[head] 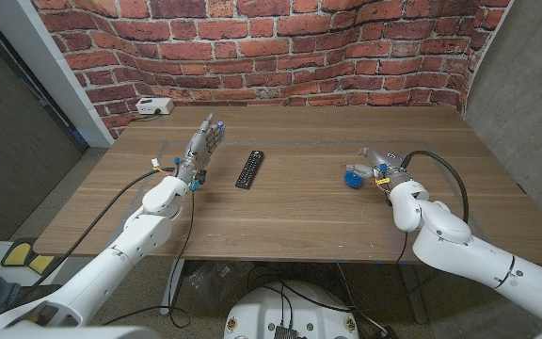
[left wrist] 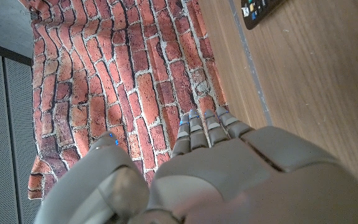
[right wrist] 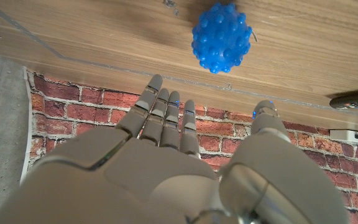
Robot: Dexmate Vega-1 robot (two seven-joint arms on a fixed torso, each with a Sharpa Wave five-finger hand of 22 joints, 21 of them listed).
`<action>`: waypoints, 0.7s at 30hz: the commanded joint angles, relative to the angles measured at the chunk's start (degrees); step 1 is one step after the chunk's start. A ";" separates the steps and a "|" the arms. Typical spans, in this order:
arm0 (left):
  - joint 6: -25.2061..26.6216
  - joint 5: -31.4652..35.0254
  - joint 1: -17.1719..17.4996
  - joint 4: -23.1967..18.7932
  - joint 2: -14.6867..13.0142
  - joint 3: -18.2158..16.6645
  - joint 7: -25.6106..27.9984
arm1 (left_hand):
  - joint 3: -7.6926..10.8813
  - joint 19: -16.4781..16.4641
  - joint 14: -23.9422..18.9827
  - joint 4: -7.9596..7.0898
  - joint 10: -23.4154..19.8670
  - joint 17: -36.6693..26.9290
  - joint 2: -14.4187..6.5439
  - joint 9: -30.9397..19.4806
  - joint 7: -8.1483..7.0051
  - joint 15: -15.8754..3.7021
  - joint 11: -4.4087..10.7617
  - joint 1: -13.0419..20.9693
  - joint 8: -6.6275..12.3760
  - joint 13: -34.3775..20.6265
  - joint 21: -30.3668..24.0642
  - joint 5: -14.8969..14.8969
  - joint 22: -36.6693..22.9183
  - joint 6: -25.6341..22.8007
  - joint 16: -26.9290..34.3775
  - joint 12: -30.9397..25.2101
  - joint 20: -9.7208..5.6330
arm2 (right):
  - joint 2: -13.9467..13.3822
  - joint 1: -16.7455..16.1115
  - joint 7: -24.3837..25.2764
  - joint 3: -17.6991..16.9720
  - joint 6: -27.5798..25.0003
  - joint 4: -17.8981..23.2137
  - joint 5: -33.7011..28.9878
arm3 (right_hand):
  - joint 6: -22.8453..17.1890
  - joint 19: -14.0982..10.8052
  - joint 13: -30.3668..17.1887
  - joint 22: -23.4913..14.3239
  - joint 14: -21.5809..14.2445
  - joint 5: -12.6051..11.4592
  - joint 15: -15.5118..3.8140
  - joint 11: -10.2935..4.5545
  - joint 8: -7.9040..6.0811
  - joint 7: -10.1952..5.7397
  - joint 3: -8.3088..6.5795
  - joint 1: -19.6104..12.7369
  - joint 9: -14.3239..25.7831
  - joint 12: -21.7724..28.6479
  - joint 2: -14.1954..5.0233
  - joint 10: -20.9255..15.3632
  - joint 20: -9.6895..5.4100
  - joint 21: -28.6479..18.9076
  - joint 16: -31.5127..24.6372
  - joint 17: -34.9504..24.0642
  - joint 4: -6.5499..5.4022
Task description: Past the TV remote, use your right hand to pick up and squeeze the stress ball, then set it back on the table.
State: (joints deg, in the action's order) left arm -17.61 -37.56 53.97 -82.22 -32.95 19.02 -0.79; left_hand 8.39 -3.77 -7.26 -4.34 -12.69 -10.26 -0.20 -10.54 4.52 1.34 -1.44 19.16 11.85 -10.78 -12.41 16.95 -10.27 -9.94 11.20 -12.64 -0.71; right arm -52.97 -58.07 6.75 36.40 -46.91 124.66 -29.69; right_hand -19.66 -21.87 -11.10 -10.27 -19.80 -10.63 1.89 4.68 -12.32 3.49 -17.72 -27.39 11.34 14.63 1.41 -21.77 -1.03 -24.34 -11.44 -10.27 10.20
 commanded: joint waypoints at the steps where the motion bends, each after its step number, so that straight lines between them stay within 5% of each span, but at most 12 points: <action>1: 0.40 0.15 -0.56 0.09 -0.20 -0.02 0.07 | 0.27 -0.18 -0.52 0.40 -0.27 -0.19 -0.13 -0.07 0.06 -0.12 0.07 0.58 -0.02 -0.20 0.02 -0.08 -0.08 -0.29 -0.31 0.32 0.20 | 0.62 2.95 -1.80 3.82 -2.94 -0.87 -0.87 | 0.10 -0.96 -0.12 -0.07 -0.93 -0.27 0.00 0.15 -0.10 0.13 -0.42 -0.81 0.08 0.33 0.16 -0.90 0.03 0.07 -0.02 -0.11 -0.18; 21: 0.80 0.19 -1.68 1.20 0.49 0.68 -0.40 | 0.24 -0.23 -0.88 0.50 -0.42 -0.19 -0.37 -0.08 0.06 -0.14 0.08 0.88 -0.13 -0.21 0.11 -0.32 -0.09 -0.38 -0.25 0.41 0.22 | 1.22 7.23 -6.52 10.74 -7.87 -1.52 -6.46 | 0.26 -1.86 -0.14 -0.07 -1.50 -0.32 -0.06 0.06 0.07 0.30 -0.63 -1.57 0.12 0.26 0.35 -1.08 0.04 0.08 -0.02 -0.17 -0.44</action>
State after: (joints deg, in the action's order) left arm -16.89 -37.44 52.72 -81.48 -32.82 19.40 -0.95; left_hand 8.65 -3.77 -7.57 -4.10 -12.69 -10.26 -0.58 -10.53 4.52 1.02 -1.44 19.54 11.85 -10.78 -12.41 16.74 -10.26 -9.94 11.20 -12.19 -0.72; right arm -52.27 -52.83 2.44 43.98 -52.39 123.73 -33.59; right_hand -19.44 -23.11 -11.10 -10.16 -20.83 -10.63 1.84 4.68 -12.32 3.70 -17.96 -28.23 11.34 14.63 1.65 -22.38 -1.03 -24.34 -11.44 -10.27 9.95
